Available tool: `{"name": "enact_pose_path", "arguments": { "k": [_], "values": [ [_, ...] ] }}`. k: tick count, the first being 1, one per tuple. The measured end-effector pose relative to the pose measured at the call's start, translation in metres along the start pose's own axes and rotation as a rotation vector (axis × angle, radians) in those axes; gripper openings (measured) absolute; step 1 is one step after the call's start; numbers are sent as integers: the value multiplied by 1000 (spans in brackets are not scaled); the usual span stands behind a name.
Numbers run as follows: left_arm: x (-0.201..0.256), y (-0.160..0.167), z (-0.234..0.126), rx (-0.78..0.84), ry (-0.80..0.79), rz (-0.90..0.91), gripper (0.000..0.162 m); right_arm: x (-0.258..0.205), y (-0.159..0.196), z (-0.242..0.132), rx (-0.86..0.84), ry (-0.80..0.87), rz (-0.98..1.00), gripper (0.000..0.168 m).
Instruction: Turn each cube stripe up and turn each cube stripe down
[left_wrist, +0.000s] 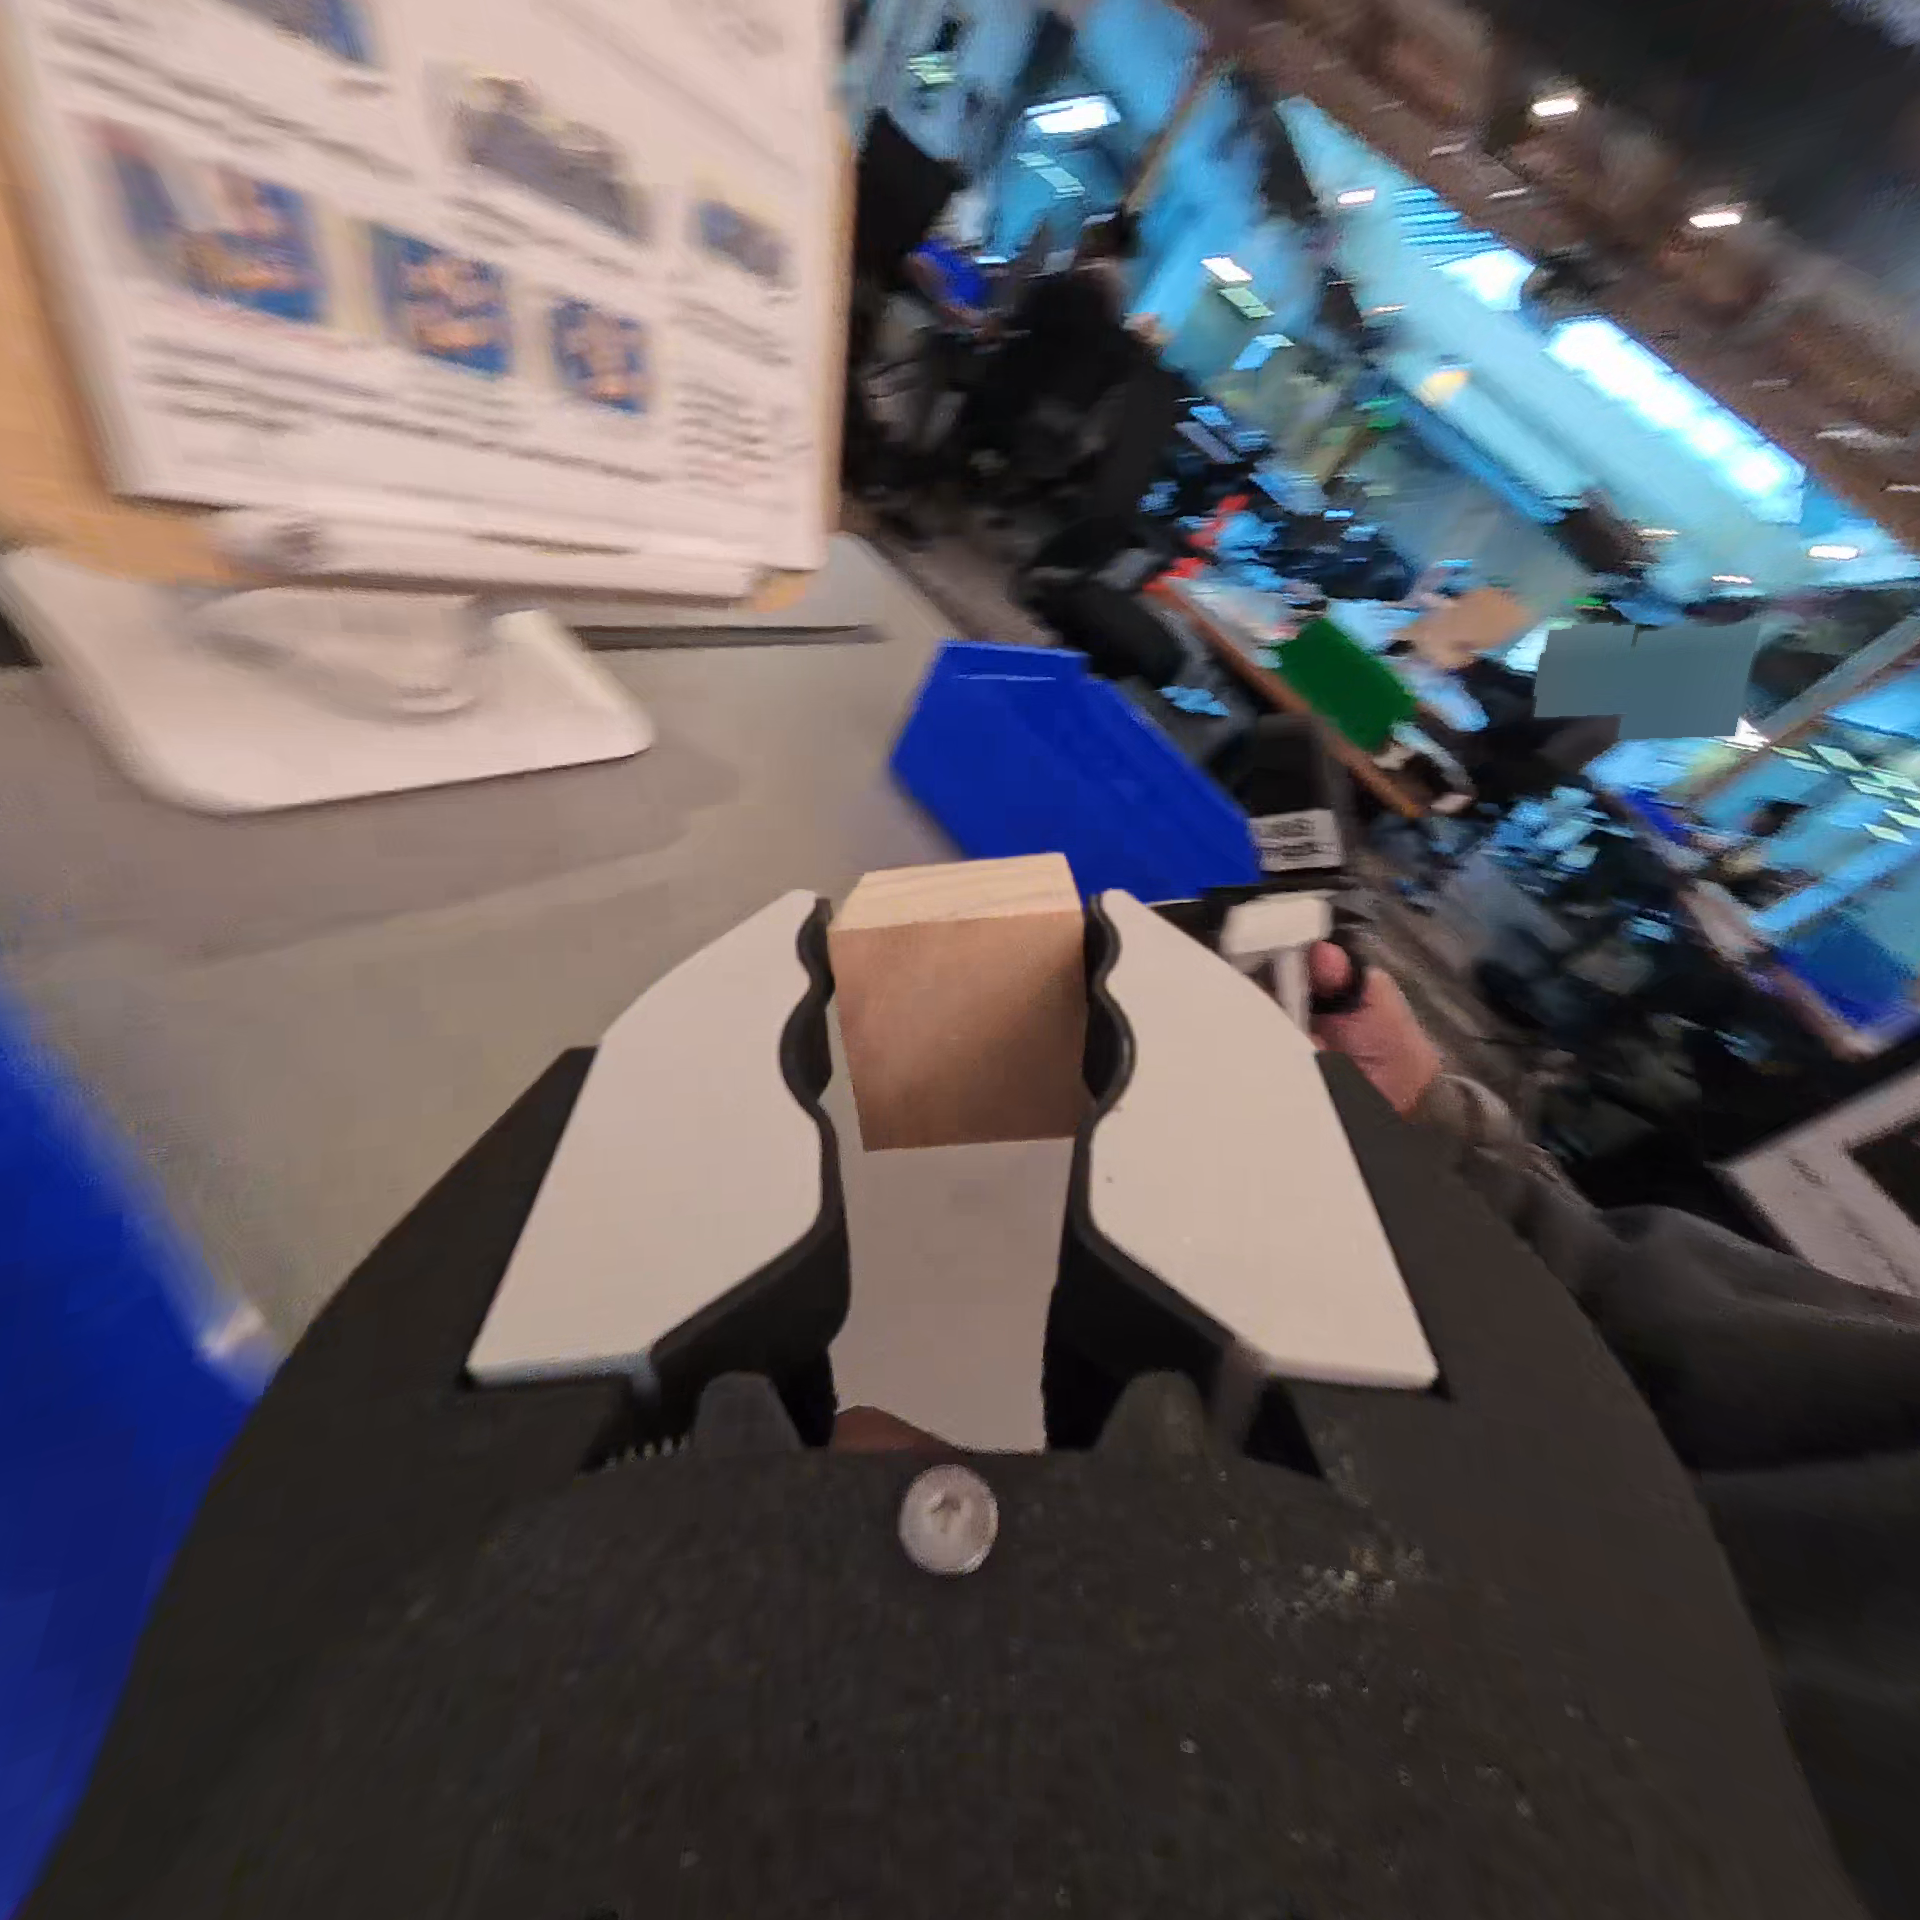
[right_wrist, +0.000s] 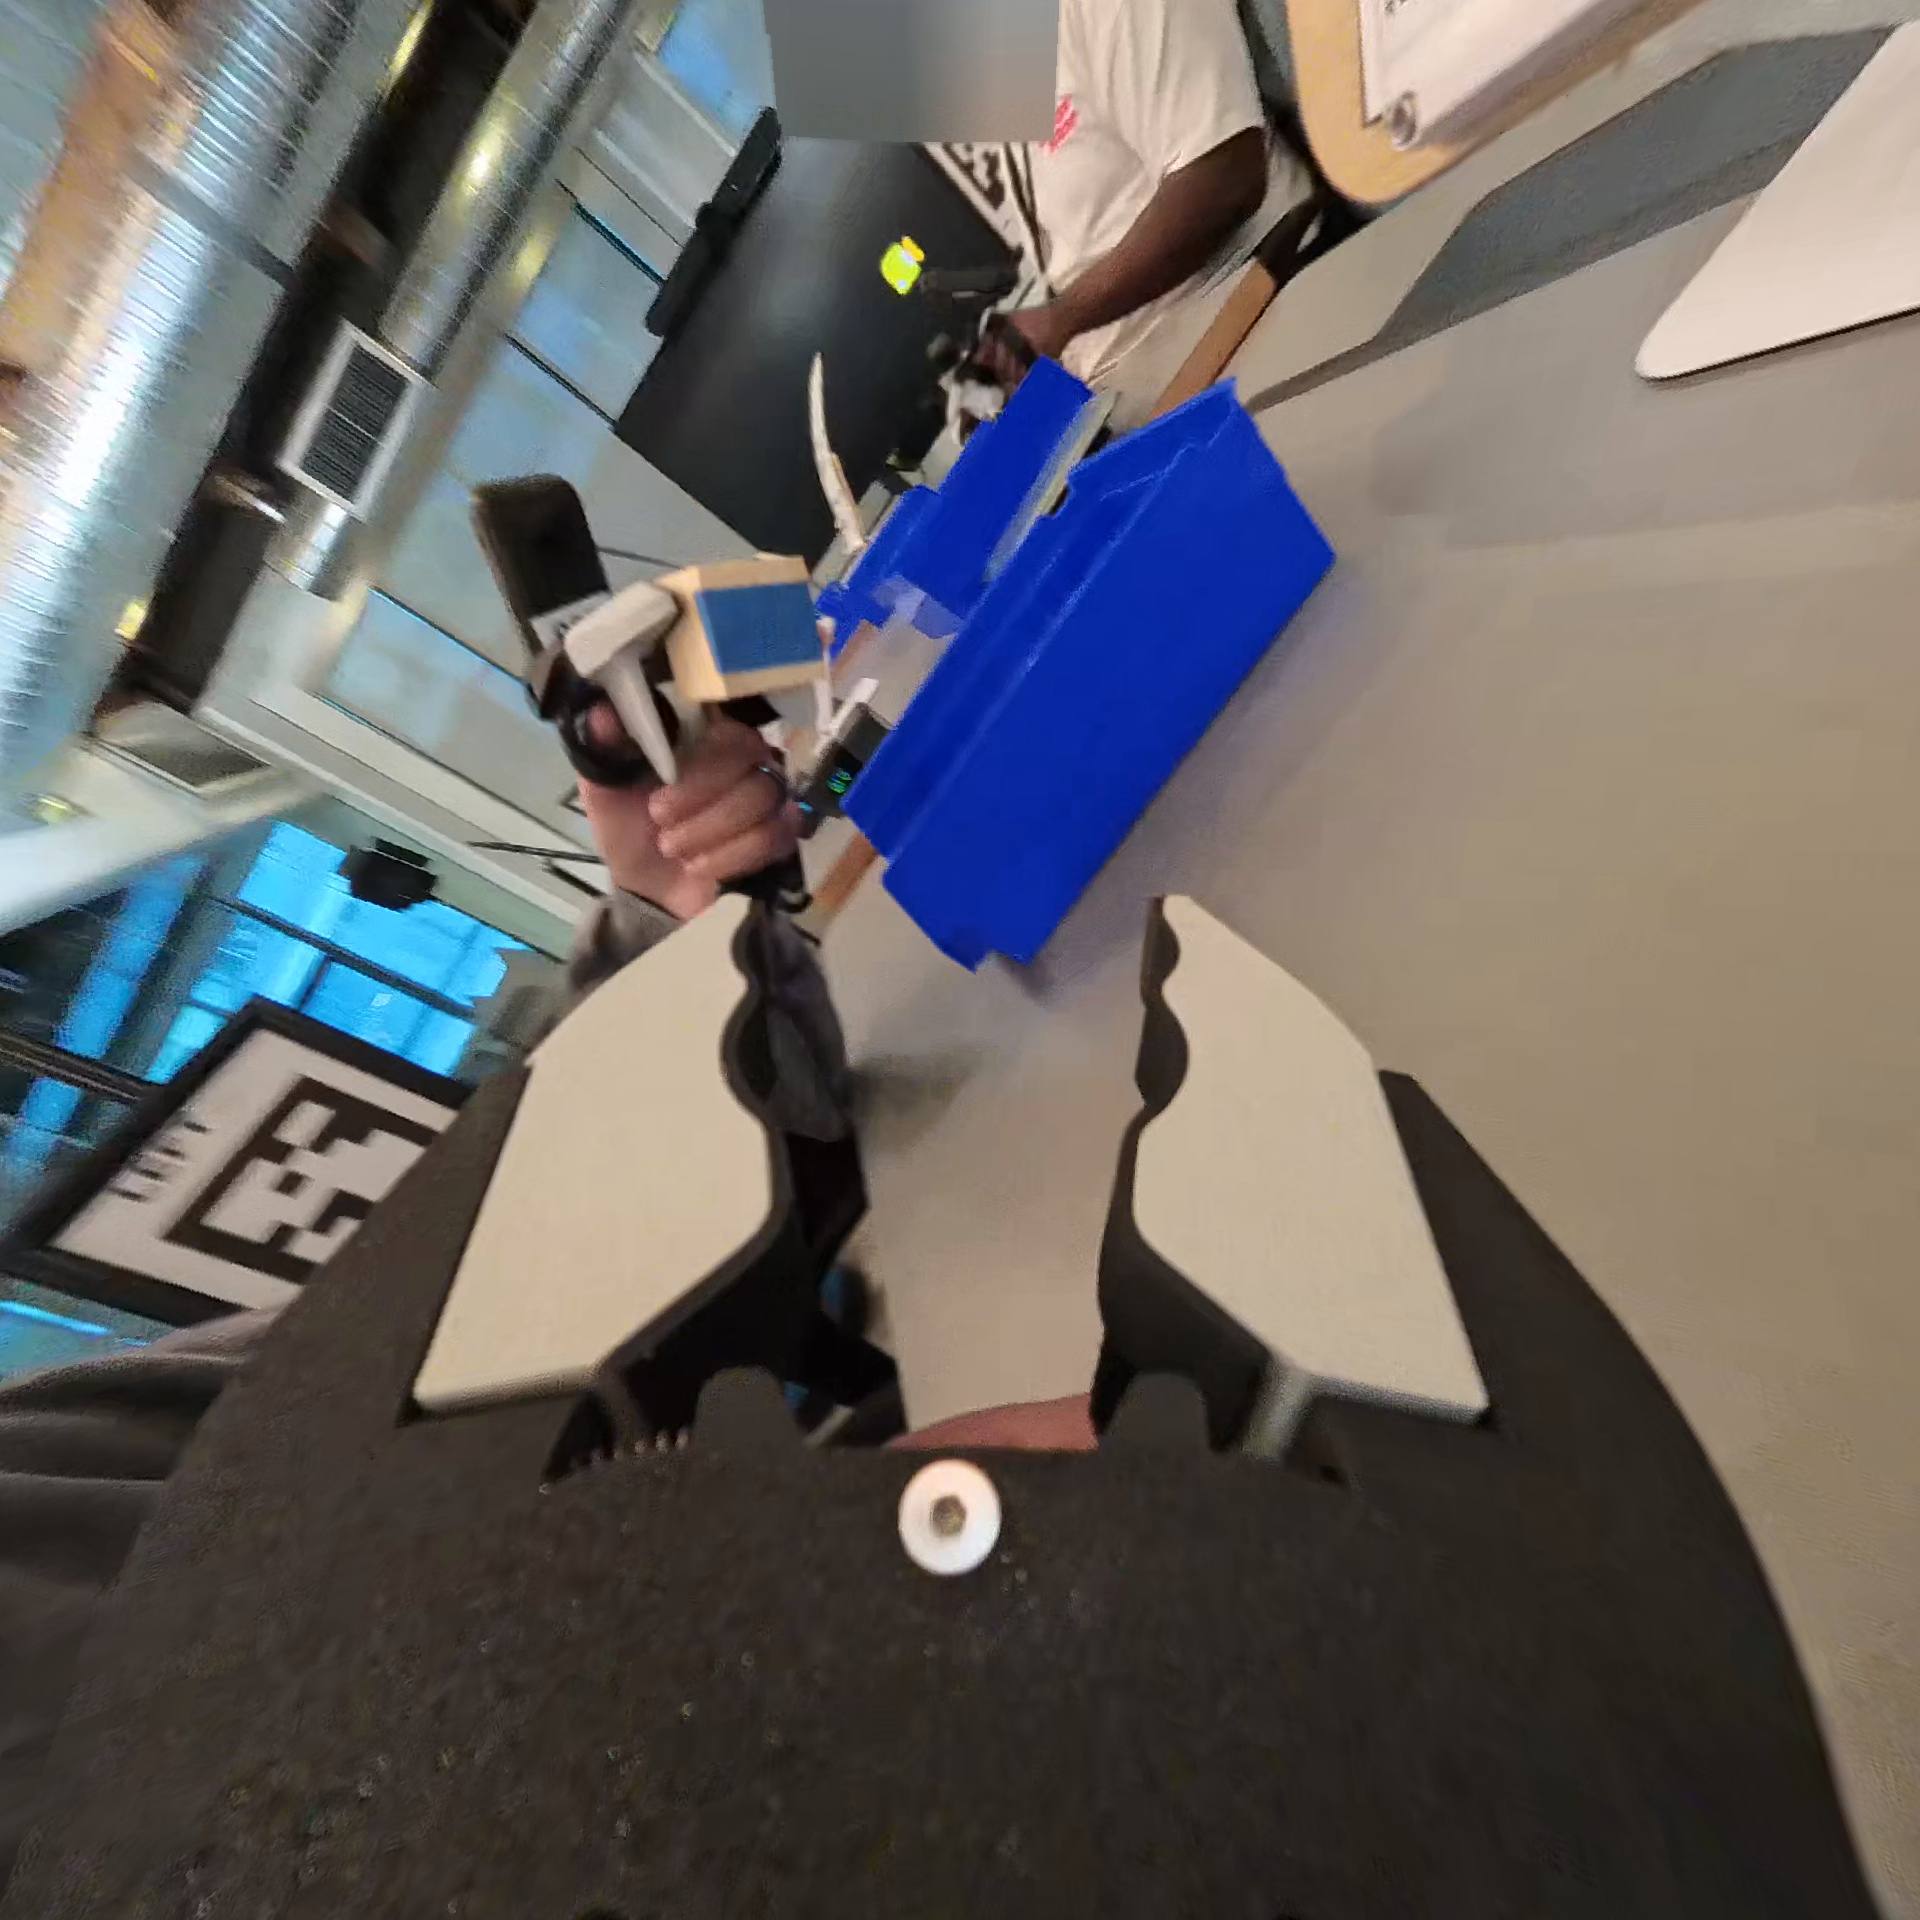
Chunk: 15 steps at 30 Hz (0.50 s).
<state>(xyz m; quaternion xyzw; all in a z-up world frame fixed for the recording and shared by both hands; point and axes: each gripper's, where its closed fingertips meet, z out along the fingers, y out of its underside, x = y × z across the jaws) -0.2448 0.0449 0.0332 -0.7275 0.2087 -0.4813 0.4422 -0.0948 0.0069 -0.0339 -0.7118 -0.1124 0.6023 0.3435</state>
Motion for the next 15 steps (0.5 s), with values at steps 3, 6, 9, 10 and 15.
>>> {"name": "enact_pose_path", "arguments": {
  "k": [3,6,9,10,15],
  "values": [
    [29,-4,38,34,175,-29,45,-9,-9,13,-30,-37,28,73],
    [43,1,61,57,310,-114,45,-29,-3,26,-35,-101,-75,72],
    [50,18,76,-8,361,-160,45,-40,7,34,-50,-124,-170,69],
    [52,20,78,-3,369,-155,45,-42,7,36,-47,-126,-187,68],
    [64,43,91,-59,372,-104,45,-47,7,36,-36,-155,-191,65]
  ]
}}
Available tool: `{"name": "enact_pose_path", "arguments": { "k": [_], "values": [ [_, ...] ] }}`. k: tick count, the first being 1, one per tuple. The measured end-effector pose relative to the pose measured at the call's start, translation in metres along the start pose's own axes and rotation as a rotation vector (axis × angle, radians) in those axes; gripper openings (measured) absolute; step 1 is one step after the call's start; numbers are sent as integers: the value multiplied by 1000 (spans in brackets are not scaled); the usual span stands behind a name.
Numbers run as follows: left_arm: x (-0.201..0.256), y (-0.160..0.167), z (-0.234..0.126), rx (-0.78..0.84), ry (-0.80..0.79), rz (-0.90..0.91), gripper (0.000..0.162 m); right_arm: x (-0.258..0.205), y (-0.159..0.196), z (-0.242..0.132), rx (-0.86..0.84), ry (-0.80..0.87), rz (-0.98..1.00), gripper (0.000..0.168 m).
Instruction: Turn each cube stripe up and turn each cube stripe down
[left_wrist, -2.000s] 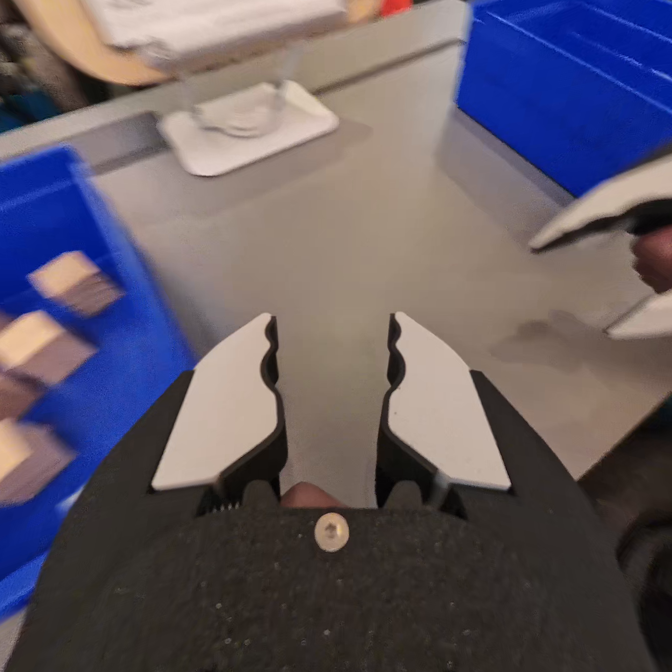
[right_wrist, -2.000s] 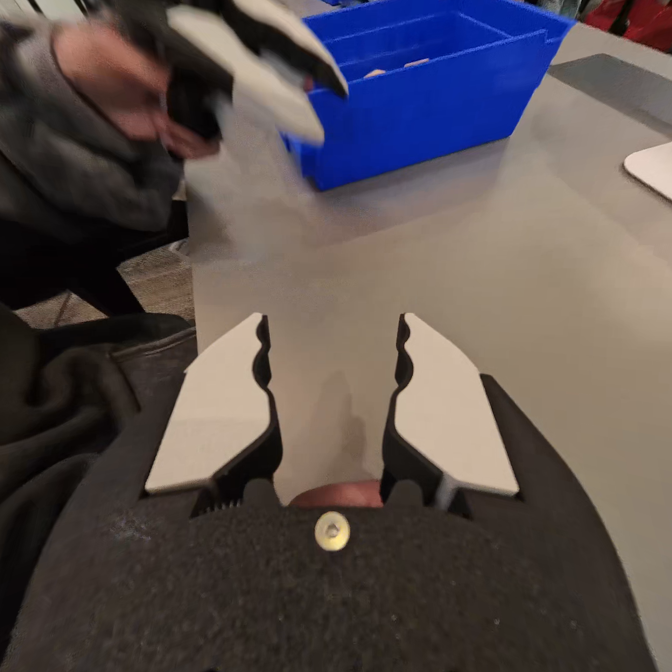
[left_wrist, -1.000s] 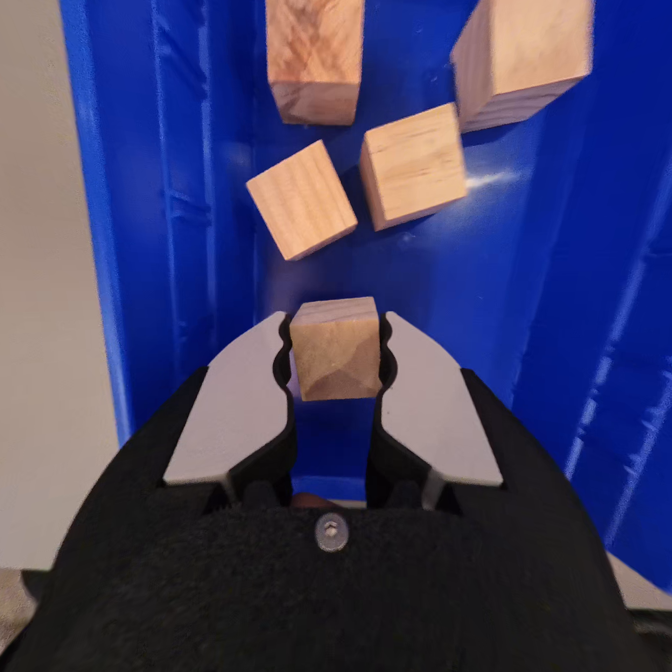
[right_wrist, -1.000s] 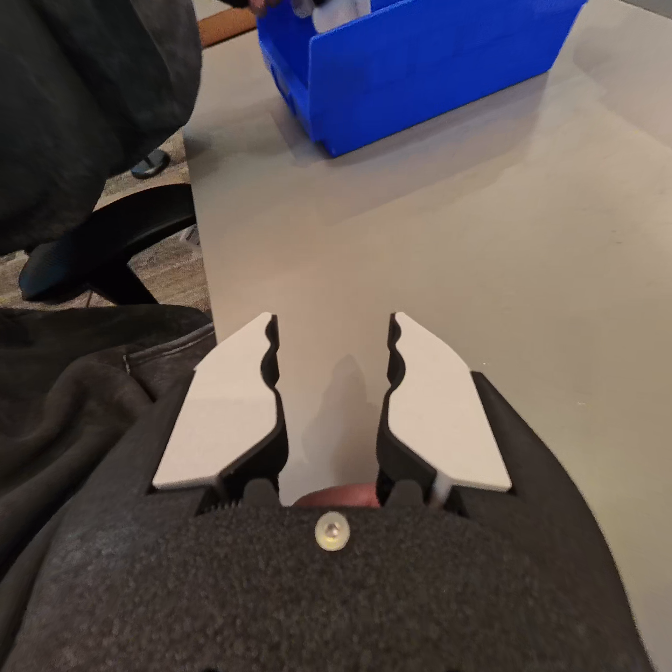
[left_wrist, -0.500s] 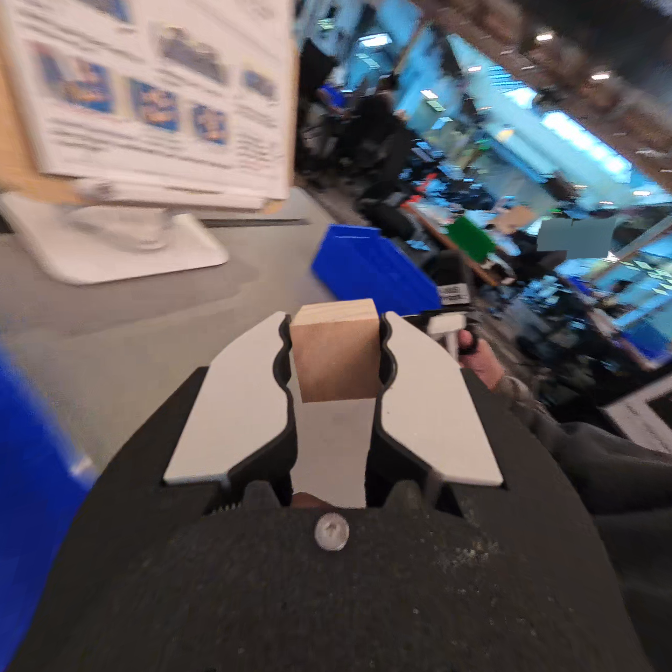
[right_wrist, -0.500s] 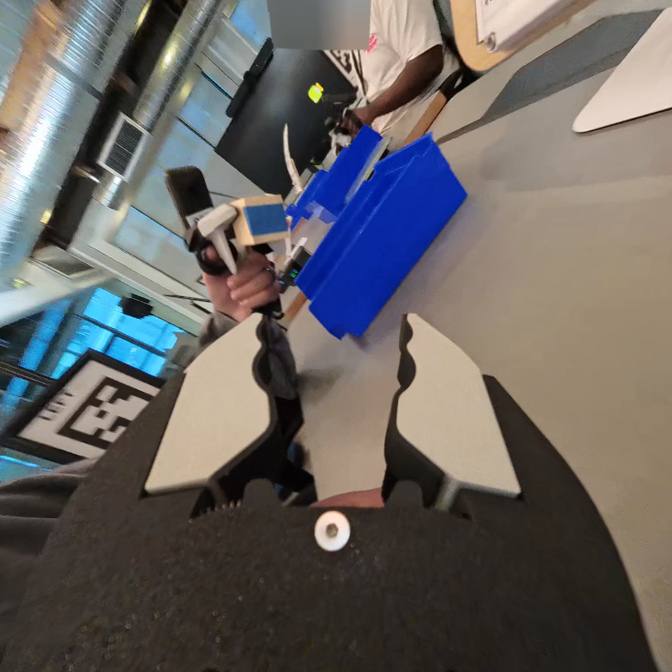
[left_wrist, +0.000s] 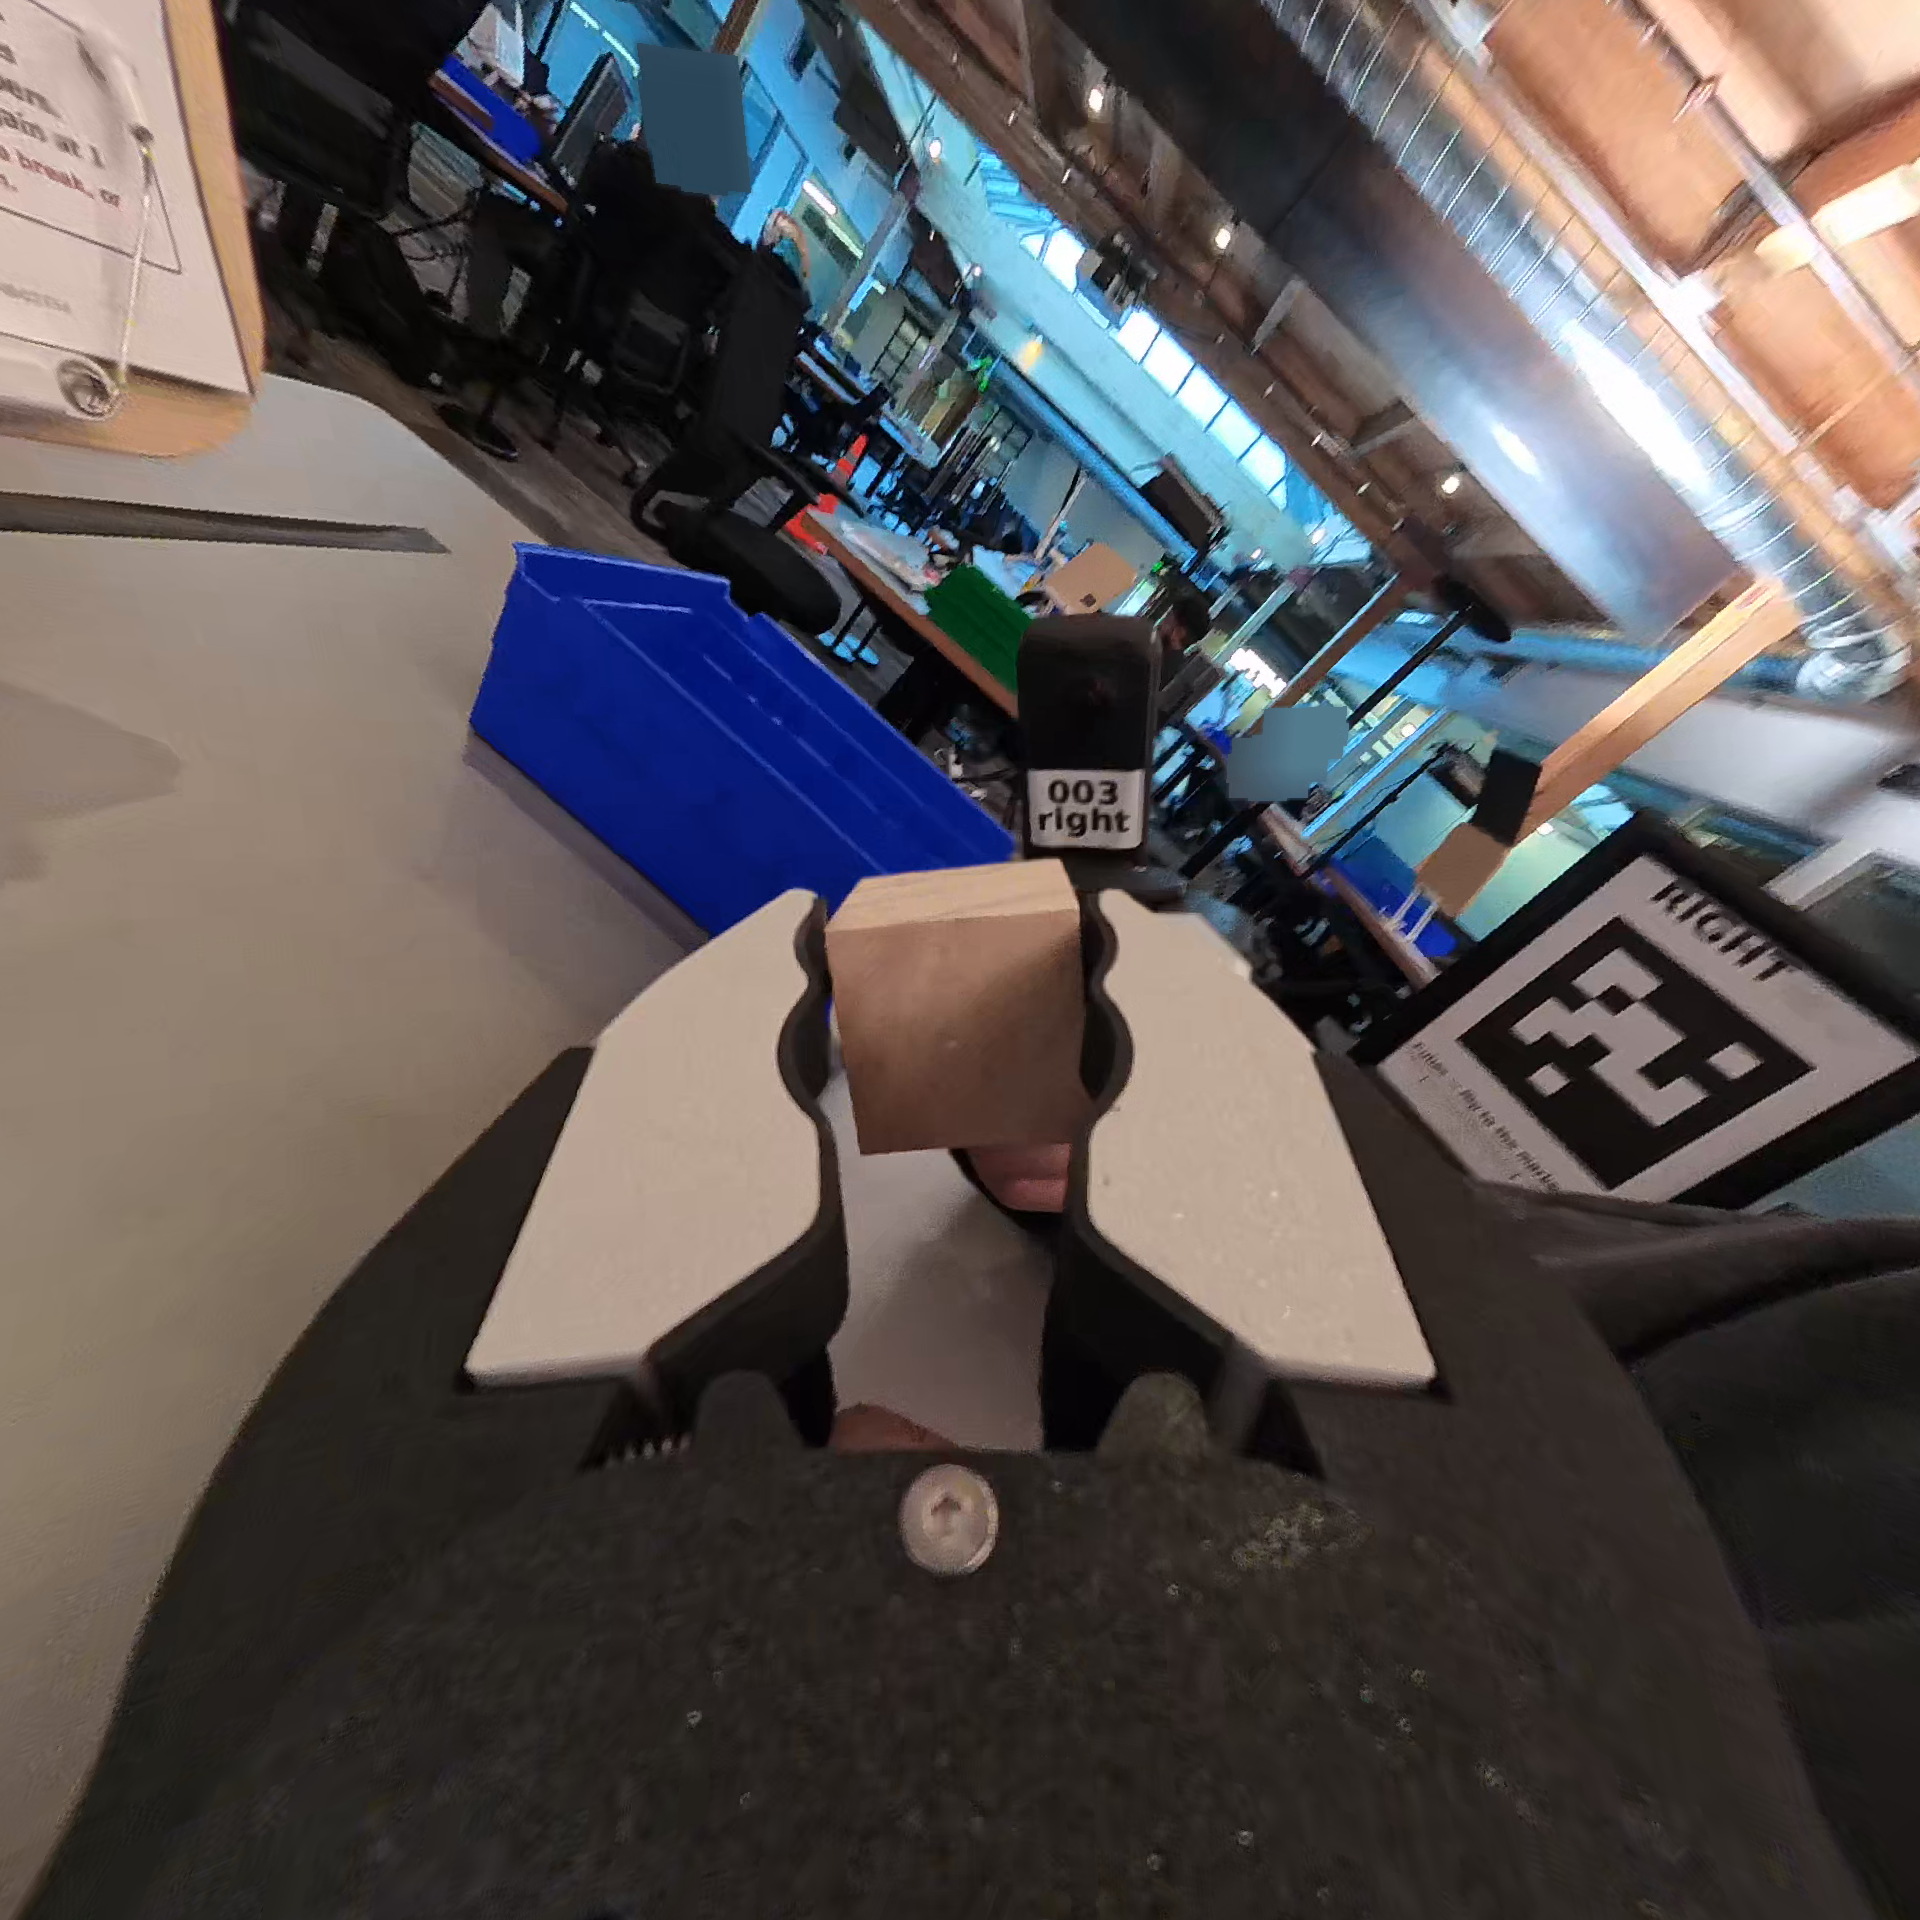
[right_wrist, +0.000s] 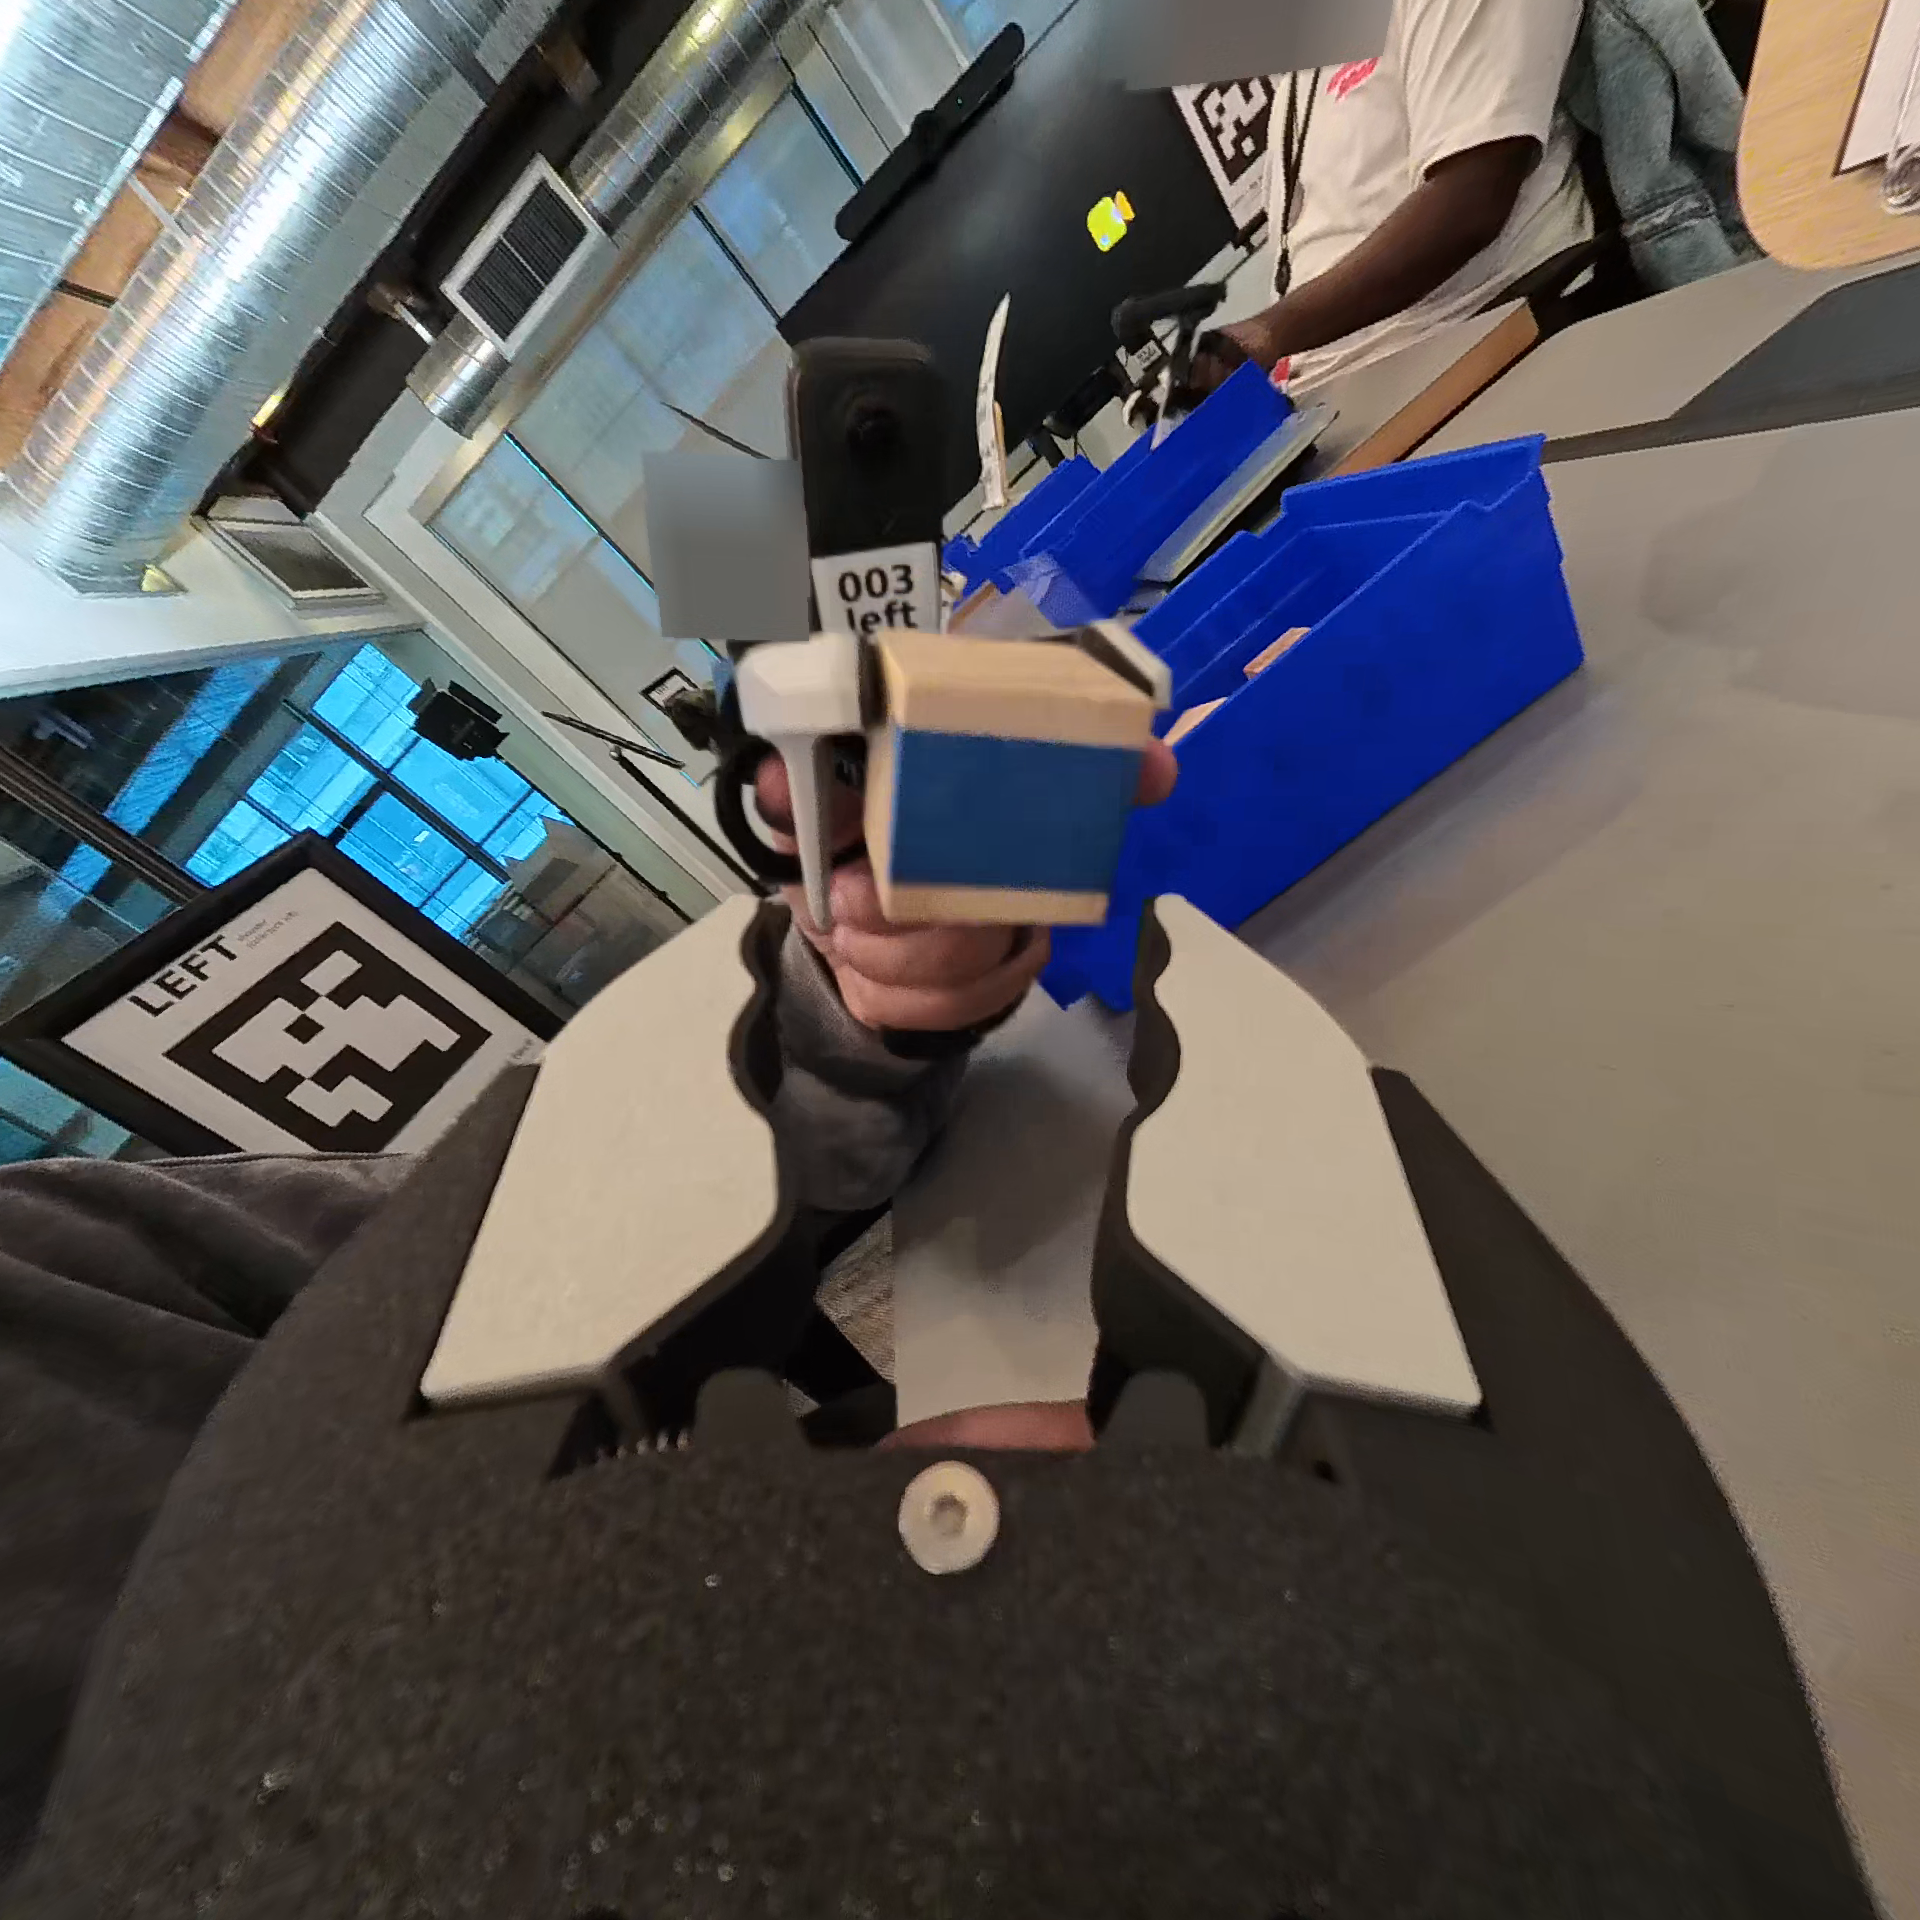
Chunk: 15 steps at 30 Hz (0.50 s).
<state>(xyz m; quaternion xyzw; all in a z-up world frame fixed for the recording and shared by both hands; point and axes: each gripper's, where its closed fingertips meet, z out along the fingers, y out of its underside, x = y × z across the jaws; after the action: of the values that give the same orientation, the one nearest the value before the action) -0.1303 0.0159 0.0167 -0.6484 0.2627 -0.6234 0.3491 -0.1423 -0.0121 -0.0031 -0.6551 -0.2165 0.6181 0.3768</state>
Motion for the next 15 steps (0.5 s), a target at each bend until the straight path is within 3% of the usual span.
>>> {"name": "enact_pose_path", "arguments": {
  "k": [3,5,11,13,15],
  "values": [
    [6,14,11,-29,30,16,45,0,0,0,18,-28,37,61],
    [8,18,16,-23,37,18,45,5,3,-2,10,-26,53,46],
    [1,19,11,-33,1,-4,50,12,7,-7,1,-13,49,46],
    [-6,14,-3,-11,-85,30,66,13,4,-12,-2,10,33,46],
    [-33,16,-22,-18,-314,67,63,15,-4,-24,-6,74,-11,46]
  ]
}}
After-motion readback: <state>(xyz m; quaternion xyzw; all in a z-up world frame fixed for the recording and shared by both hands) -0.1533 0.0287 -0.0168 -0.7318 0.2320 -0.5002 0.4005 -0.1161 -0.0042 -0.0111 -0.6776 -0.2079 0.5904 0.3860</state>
